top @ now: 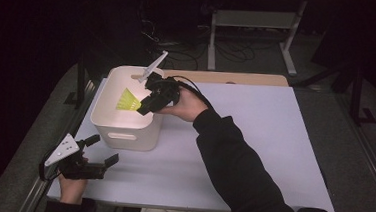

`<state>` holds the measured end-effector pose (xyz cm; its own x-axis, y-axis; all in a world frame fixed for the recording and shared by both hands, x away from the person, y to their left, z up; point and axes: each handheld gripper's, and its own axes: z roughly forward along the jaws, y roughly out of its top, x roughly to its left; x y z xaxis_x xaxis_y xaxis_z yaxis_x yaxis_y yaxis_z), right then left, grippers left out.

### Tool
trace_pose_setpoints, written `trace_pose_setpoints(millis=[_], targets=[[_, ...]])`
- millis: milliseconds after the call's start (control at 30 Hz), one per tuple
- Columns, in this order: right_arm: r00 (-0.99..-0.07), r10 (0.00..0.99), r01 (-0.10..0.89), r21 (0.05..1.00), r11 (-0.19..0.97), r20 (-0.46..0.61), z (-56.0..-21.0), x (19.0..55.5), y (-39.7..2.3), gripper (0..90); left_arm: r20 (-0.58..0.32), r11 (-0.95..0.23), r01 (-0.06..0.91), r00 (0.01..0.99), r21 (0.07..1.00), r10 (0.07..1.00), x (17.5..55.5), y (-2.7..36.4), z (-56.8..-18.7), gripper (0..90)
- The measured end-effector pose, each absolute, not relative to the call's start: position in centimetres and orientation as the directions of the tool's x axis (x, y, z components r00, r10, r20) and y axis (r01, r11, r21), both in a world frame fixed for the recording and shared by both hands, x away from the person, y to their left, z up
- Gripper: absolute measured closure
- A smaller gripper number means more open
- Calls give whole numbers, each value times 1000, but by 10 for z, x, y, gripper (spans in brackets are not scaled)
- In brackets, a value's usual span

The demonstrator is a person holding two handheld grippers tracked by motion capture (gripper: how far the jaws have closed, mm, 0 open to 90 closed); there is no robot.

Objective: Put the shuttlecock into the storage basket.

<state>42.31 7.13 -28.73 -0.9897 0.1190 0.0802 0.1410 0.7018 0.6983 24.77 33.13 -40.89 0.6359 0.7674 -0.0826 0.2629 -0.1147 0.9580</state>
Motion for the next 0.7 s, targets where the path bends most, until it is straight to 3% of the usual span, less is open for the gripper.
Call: trace_pose_setpoints(millis=[700], targets=[[-988,104,155,685,712,116,-309,426,85,631,-82,-115,262,637,958,766,248,331,-409,0]])
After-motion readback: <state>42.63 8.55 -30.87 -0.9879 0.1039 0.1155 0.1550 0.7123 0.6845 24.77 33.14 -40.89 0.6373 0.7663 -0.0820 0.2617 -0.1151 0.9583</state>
